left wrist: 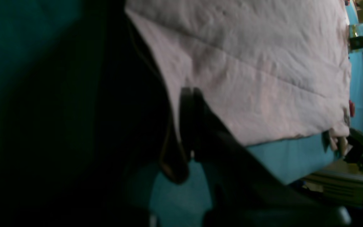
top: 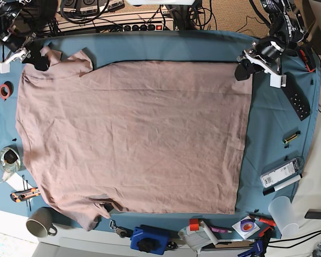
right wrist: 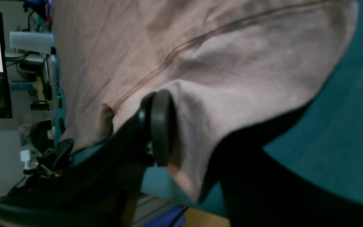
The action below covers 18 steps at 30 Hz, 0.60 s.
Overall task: Fold the T-shirt properly
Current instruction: 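Pinch the pink shirt's side edge with both grippers, then lift the gripped edge and fold it over toward the shirt's middle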
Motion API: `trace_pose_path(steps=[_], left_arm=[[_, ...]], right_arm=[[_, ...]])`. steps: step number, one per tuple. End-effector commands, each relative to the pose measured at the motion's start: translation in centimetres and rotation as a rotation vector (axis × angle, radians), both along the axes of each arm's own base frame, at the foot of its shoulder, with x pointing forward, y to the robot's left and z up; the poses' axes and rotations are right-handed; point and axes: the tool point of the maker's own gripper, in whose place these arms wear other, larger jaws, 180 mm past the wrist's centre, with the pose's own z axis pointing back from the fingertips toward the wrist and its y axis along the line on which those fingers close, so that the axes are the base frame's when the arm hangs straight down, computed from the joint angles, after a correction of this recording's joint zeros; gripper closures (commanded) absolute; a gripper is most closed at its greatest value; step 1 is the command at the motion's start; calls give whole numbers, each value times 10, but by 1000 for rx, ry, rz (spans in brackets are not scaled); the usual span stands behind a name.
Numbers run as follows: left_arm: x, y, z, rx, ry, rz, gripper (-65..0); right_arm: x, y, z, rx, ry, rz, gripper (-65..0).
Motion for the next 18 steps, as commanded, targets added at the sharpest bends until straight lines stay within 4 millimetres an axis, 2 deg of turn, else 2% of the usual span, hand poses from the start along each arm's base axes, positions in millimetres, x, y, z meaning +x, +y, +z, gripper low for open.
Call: trace_pose_path(steps=[1,2,3,8,13,18], left_arm=[[1,3,3,11,-11,-1,0],[1,3,3,13,-9,-2,0],[0,4,2,22,-4,-5,0],[-6,3,-5,47,33,-30,0],[-13,-1,-3,47,60,-69,0],[-21,-1,7,73,46,-79,0]], right_arm=[[9,-7,7,-42,-20,16,-64],[7,-8,4,-55,-2,21,-11],[5,-8,2,-62,10,24,0],[-10,-11,-7,-81,66,30,0],[-18,-14,5,-50,26,-1,0],[-37,-20,14,-68,30,-11,0]])
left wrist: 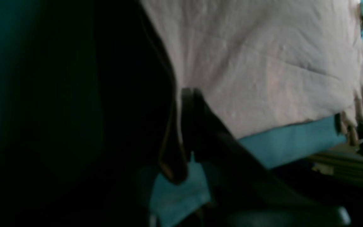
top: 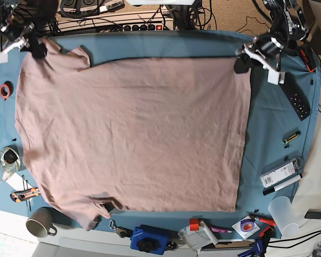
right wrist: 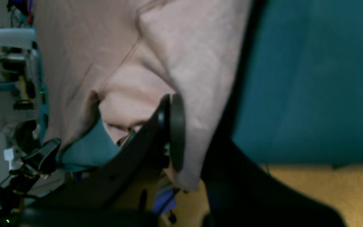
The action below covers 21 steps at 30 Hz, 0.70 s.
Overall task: Fold the T-shirt properly
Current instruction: 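Lift the gripped edge and fold it over toward the shirt's middle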
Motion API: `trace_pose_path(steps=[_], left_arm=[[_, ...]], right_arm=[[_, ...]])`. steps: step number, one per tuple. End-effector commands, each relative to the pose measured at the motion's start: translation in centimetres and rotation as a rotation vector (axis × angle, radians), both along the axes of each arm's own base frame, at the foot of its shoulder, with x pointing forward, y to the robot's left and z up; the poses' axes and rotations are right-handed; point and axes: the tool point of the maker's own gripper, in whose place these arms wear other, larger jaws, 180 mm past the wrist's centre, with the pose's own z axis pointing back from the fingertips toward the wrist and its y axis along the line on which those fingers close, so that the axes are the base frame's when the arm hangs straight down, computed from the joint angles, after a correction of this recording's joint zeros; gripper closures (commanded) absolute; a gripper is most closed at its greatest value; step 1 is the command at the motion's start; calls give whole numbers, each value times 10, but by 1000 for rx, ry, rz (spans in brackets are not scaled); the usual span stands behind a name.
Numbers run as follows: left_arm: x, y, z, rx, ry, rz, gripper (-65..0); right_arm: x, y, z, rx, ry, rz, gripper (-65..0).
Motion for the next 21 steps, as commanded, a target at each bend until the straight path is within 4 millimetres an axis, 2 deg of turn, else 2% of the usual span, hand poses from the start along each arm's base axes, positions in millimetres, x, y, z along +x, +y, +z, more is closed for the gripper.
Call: trace_pose_path(steps=[1,9,15,21], left_arm=[[1,3,7,18,-19,-5,0],[-15,20,11,55,18,56,0],[-37,36,19,50,40,105,0],[-38,41,28,40,18,118,0]], right_arm=[[3,-10,14,-38,-29,4,0],[-5,-15,37,-99,-61,21,0],[-25,-14,52,-160,-56,29,0],[-24,-8,62,-193,-86,39,0]])
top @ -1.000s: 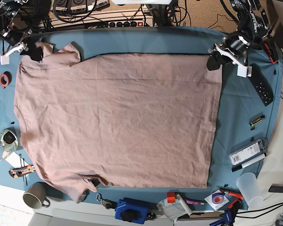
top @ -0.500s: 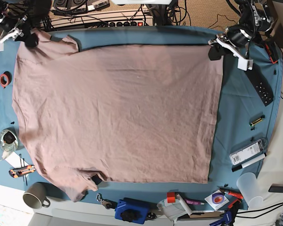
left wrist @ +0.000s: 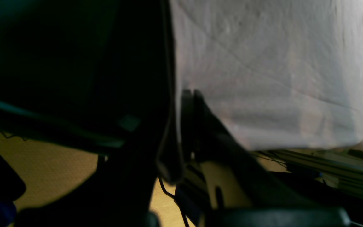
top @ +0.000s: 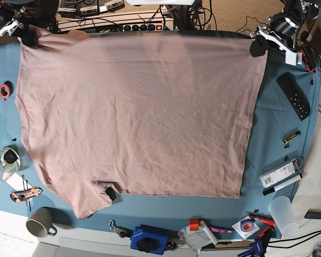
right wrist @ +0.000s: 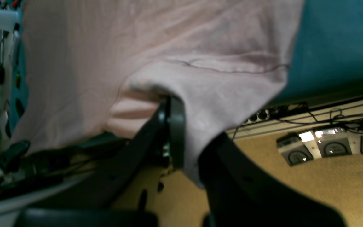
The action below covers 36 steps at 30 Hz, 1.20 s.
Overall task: Fold the T-shirt properly
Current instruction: 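Lift the gripped edge and fold it over toward the shirt's middle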
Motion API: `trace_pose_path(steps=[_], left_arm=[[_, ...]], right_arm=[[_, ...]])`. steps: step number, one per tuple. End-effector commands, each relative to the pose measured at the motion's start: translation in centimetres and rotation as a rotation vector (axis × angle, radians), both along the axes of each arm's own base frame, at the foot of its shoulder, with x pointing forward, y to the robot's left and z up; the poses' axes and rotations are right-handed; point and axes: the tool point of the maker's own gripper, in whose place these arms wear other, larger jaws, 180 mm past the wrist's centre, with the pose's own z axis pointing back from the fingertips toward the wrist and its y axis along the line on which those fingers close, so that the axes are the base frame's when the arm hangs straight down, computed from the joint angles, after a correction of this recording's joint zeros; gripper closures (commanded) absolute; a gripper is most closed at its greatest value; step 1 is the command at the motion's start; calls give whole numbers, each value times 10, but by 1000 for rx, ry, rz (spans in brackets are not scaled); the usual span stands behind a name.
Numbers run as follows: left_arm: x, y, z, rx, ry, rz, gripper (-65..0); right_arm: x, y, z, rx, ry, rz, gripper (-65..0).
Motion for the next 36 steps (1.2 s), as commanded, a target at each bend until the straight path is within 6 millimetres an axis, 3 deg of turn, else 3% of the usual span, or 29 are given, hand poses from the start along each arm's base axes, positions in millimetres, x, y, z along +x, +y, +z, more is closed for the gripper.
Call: trace_pose_path(steps=[1,14,21,28,36], left_arm=[[4,3,9,-1,-34,6,0],[10,3,12,-7,-48,16,0],[24,12,12,31,-63,51,0],[42,5,12,91,-93,-14,0],[66,2,9,157,-96,-1,0]], right_arm=[[6,-7,12,-25,-37,0,0],[30,-15,9,-89,-53,-7,0],[39,-19,9,-108,-68,-18,0],[68,1,-8,-125,-57,53,0],[99,2,2,-148,-119,61,0]])
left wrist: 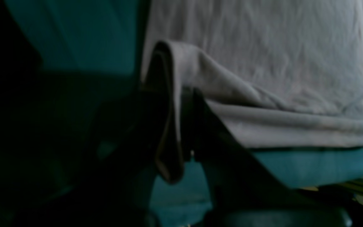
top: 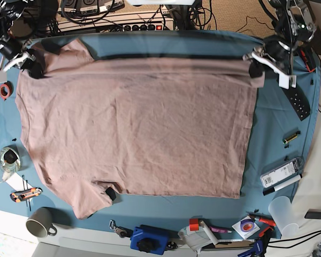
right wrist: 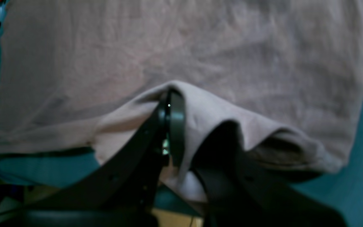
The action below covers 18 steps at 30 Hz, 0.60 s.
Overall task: Fold the T-shirt properly
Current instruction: 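Lift the gripped edge and fold it over toward the shirt's middle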
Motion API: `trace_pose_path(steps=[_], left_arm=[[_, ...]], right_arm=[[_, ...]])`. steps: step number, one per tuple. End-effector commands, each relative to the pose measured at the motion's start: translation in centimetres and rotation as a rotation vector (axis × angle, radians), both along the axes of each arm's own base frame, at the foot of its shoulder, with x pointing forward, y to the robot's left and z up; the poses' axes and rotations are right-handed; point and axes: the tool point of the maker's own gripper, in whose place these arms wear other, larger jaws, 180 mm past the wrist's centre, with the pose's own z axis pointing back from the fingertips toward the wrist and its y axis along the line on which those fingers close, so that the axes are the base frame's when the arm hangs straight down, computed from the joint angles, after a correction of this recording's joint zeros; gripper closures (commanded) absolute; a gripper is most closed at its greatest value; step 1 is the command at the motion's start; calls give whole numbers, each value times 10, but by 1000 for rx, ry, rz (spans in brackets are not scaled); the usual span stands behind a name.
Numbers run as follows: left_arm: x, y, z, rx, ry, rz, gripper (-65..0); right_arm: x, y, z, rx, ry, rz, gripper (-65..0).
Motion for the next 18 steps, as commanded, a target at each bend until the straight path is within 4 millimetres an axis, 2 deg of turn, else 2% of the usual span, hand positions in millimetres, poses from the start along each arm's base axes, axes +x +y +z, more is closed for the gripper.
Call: trace_pose_path(steps=[1,9,18], left_arm=[[7,4,9,21,-38,3,0],[20,5,16,25,-78,7,0],[49,7,36,60,-172,-27,0]], right_arm=[[11,-8,16,-26,-56,-3,0],[30,-14,26,-56,-105,-20,0],[51,-23,36,-111,-147,-42,0]])
